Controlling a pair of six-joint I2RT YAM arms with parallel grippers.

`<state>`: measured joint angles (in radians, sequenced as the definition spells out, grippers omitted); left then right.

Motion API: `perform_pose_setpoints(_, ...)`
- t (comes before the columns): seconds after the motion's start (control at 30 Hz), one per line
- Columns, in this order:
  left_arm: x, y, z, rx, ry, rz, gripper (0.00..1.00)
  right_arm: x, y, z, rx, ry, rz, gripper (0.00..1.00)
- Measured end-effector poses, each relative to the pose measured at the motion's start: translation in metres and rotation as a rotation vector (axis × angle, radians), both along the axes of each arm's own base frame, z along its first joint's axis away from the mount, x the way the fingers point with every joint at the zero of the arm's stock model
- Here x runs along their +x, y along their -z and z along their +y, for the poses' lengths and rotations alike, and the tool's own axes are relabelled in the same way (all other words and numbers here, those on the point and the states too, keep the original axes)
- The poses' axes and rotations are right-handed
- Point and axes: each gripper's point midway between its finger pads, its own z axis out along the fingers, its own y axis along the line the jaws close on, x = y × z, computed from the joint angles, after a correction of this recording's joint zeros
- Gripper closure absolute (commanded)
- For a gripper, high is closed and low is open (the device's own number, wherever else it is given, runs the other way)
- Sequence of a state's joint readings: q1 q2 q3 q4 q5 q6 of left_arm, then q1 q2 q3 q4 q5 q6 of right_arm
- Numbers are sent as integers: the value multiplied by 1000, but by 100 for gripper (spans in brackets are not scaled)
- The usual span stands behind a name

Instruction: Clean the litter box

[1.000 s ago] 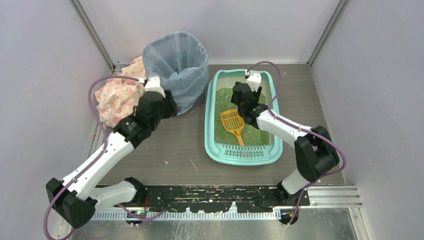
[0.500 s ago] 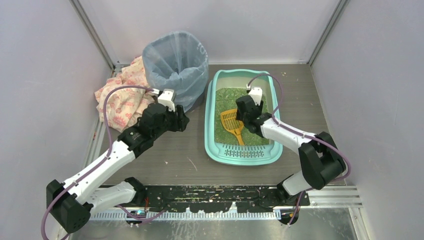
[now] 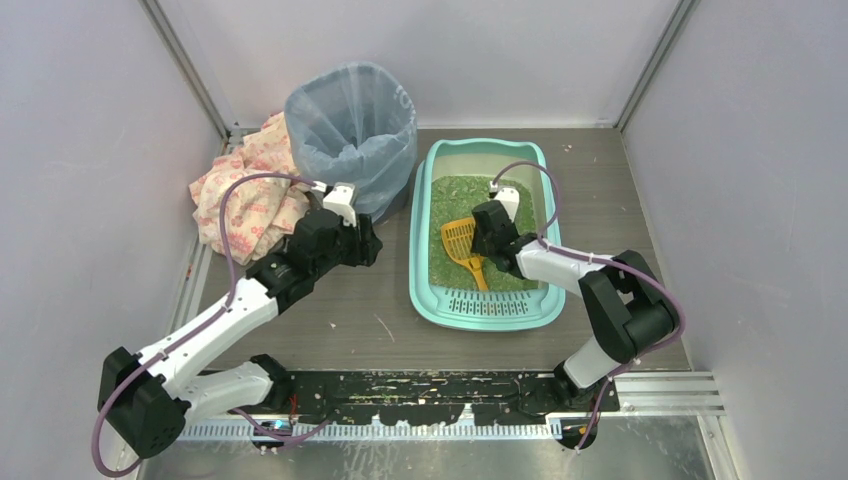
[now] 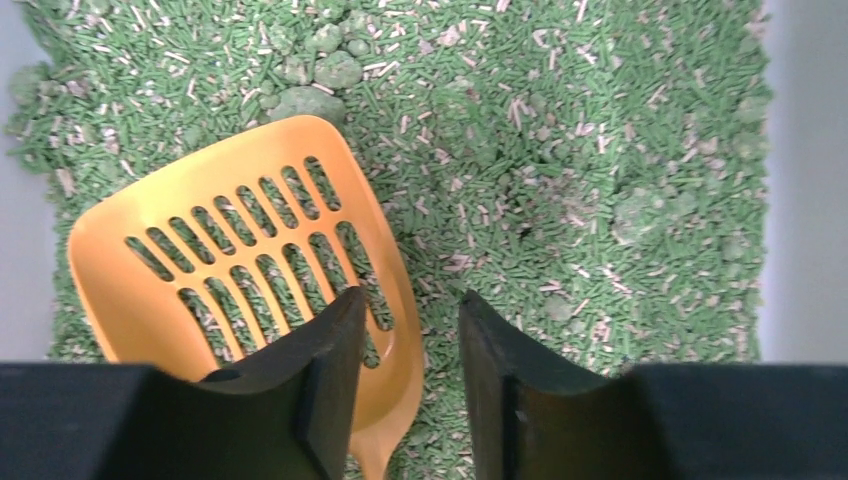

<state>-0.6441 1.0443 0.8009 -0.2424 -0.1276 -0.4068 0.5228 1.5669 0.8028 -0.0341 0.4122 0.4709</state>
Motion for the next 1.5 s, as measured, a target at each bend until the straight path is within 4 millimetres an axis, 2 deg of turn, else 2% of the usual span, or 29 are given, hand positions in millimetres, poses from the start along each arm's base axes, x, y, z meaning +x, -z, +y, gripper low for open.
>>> perform_pose_setpoints(0.1, 2, 5, 1, 11, -11, 11, 46, 1, 2, 3, 32, -11, -2, 75)
perform_pose_setpoints(0.2, 2, 7, 2, 17, -17, 15, 46, -1, 7, 3, 59, -11, 7, 78)
perform_pose_setpoints(0.37, 3, 7, 3, 20, -24, 12, 46, -3, 11, 2, 92, -10, 21, 98)
perform_pose_setpoints(0.63, 4, 7, 3, 20, -28, 11, 46, -3, 4, 4, 110, -23, 11, 99)
perform_pose_setpoints(0.77, 4, 7, 3, 20, -28, 11, 45, -1, -18, 4, 126, -27, -40, 99)
perform_pose_setpoints(0.83, 4, 7, 3, 19, -29, 12, 41, 0, -34, 3, 133, -27, -80, 99)
perform_pose_setpoints(0.9, 4, 8, 3, 15, -31, 17, 32, 2, -49, 0, 135, -25, -124, 99)
perform_pose_setpoints(1.0, 4, 12, 1, 8, -37, 37, 12, 3, -65, -5, 125, -17, -164, 99)
perform_pose_setpoints(1.07, 5, 14, -1, 8, -35, 50, 4, 3, -71, -8, 116, -13, -181, 99)
perform_pose_setpoints(1.2, 13, -1, -13, -28, -26, 47, 2, 0, -87, -15, 99, -7, -218, 99)
perform_pose_setpoints(1.4, 20, -41, -40, -139, 49, 5, 9, -4, -115, -17, 99, -32, -278, 99)
perform_pose_setpoints(1.5, 23, -48, -50, -164, 83, -1, 10, -2, -128, -15, 103, -52, -307, 99)
